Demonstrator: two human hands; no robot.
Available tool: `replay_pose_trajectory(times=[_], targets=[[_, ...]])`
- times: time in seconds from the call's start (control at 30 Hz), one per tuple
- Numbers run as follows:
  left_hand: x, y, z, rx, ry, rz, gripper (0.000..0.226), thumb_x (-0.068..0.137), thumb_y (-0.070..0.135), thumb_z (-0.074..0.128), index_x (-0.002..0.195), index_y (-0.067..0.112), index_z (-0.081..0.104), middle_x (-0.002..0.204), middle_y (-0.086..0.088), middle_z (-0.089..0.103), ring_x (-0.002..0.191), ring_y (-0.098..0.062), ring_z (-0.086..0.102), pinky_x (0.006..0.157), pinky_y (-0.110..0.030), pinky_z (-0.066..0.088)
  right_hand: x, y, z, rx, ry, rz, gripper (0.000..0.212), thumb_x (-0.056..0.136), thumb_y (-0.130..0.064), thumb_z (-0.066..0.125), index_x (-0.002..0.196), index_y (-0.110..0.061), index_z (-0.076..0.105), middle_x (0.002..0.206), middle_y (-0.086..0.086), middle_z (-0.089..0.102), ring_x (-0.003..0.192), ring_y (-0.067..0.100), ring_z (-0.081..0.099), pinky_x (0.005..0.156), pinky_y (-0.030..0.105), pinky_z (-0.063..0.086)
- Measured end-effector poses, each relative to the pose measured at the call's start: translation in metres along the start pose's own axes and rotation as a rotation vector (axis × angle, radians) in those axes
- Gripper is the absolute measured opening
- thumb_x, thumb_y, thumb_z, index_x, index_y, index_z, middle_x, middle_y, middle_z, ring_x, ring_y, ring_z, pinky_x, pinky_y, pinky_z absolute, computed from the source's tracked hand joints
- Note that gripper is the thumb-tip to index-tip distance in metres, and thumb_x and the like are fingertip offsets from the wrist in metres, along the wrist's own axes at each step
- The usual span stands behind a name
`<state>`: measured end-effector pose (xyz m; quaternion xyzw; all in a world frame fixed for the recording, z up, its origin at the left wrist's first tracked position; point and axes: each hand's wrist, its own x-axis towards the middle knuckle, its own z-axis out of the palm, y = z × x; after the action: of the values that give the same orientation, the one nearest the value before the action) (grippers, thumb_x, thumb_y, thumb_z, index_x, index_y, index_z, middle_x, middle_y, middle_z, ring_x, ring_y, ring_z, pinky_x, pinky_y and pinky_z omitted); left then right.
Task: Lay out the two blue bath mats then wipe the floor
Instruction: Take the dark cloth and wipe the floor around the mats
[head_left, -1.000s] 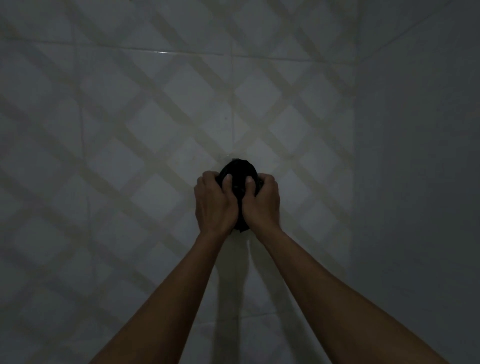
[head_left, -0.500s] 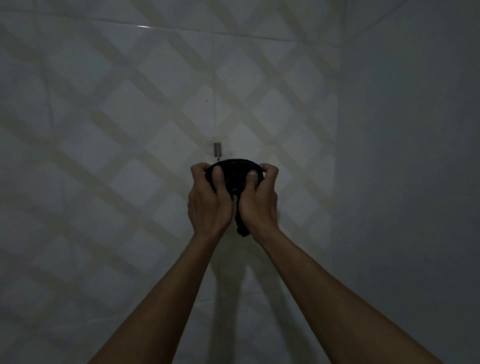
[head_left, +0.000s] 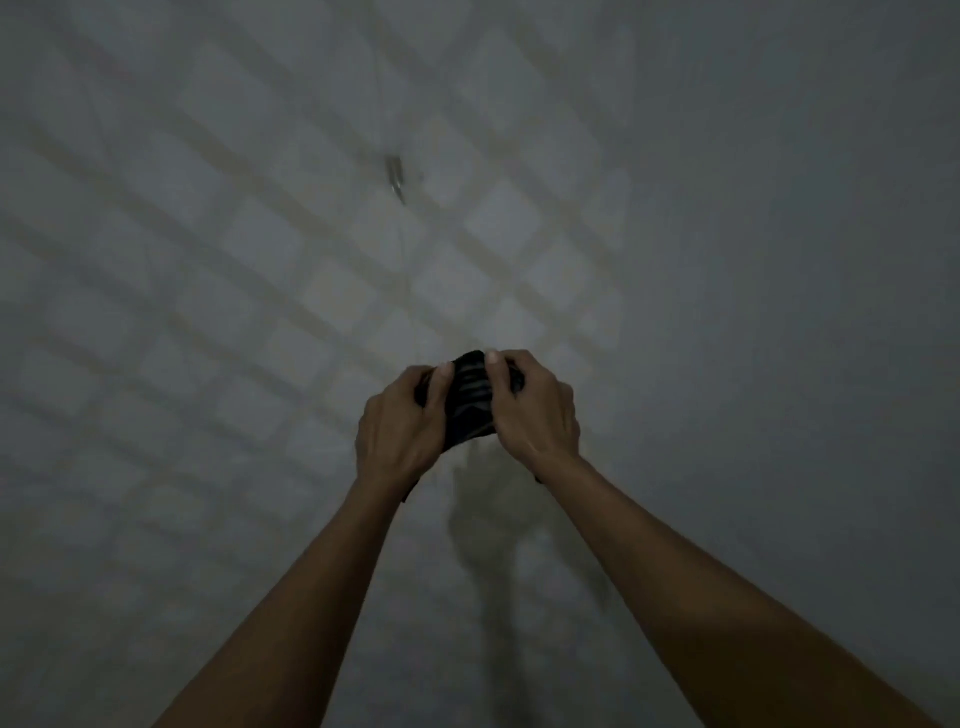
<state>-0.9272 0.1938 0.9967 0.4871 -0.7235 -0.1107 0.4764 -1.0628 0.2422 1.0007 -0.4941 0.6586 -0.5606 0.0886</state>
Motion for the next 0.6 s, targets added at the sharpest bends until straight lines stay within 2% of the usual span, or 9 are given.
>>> replay_pose_trajectory(times=[0.17, 0.23, 0.33, 0.43, 0.53, 0.6], targets=[[-0.102, -0.050, 0.025, 0.129, -0.287, -0.175, 0.053, 0.095, 0.065, 0.045, 0.105, 0.019, 0.069, 0.091, -0.005, 0.071, 0.088, -0.029, 0.067, 0.069, -0.032, 0.048, -0.088, 0.086, 0.013, -0.118, -0.178, 0.172, 0.044, 0.098, -0.065, 0.038, 0.121, -0.037, 0.062, 0.114, 0.001, 0.070, 0.101, 0.026, 0.066, 0.086, 0.039, 0.056], [-0.146, -0.072, 0.037, 0.145, -0.391, -0.263, 0.053, 0.095, 0.063, 0.047, 0.106, 0.016, 0.069, 0.094, -0.008, 0.072, 0.089, -0.030, 0.068, 0.069, -0.030, 0.048, -0.126, 0.120, 0.020, -0.159, -0.257, 0.234, 0.045, 0.098, -0.065, 0.037, 0.124, -0.038, 0.061, 0.119, 0.002, 0.070, 0.105, 0.027, 0.066, 0.089, 0.043, 0.057], [-0.201, -0.106, 0.054, 0.138, -0.537, -0.352, 0.055, 0.096, 0.063, 0.046, 0.119, 0.017, 0.066, 0.108, -0.009, 0.072, 0.097, -0.029, 0.068, 0.076, -0.032, 0.051, -0.173, 0.162, 0.030, -0.193, -0.334, 0.324, 0.048, 0.100, -0.062, 0.037, 0.134, -0.035, 0.058, 0.130, 0.004, 0.066, 0.114, 0.030, 0.064, 0.095, 0.044, 0.055], [-0.241, -0.144, 0.072, 0.140, -0.698, -0.403, 0.054, 0.098, 0.062, 0.043, 0.134, 0.023, 0.052, 0.126, -0.010, 0.066, 0.110, -0.030, 0.064, 0.091, -0.042, 0.053, -0.208, 0.199, 0.045, -0.205, -0.392, 0.389, 0.048, 0.103, -0.055, 0.040, 0.141, -0.030, 0.054, 0.137, 0.008, 0.063, 0.121, 0.031, 0.061, 0.097, 0.039, 0.053], [-0.276, -0.181, 0.084, 0.097, -0.840, -0.460, 0.057, 0.101, 0.056, 0.041, 0.148, 0.024, 0.036, 0.140, -0.011, 0.058, 0.119, -0.031, 0.060, 0.097, -0.044, 0.051, -0.237, 0.233, 0.062, -0.212, -0.478, 0.463, 0.051, 0.101, -0.054, 0.044, 0.147, -0.032, 0.047, 0.142, 0.007, 0.058, 0.127, 0.029, 0.056, 0.103, 0.040, 0.049], [-0.298, -0.208, 0.090, 0.065, -0.904, -0.500, 0.059, 0.101, 0.054, 0.042, 0.151, 0.024, 0.032, 0.143, -0.012, 0.056, 0.121, -0.031, 0.059, 0.097, -0.042, 0.051, -0.255, 0.254, 0.077, -0.224, -0.568, 0.508, 0.053, 0.101, -0.055, 0.044, 0.150, -0.034, 0.041, 0.147, 0.005, 0.054, 0.131, 0.028, 0.053, 0.107, 0.042, 0.046]])
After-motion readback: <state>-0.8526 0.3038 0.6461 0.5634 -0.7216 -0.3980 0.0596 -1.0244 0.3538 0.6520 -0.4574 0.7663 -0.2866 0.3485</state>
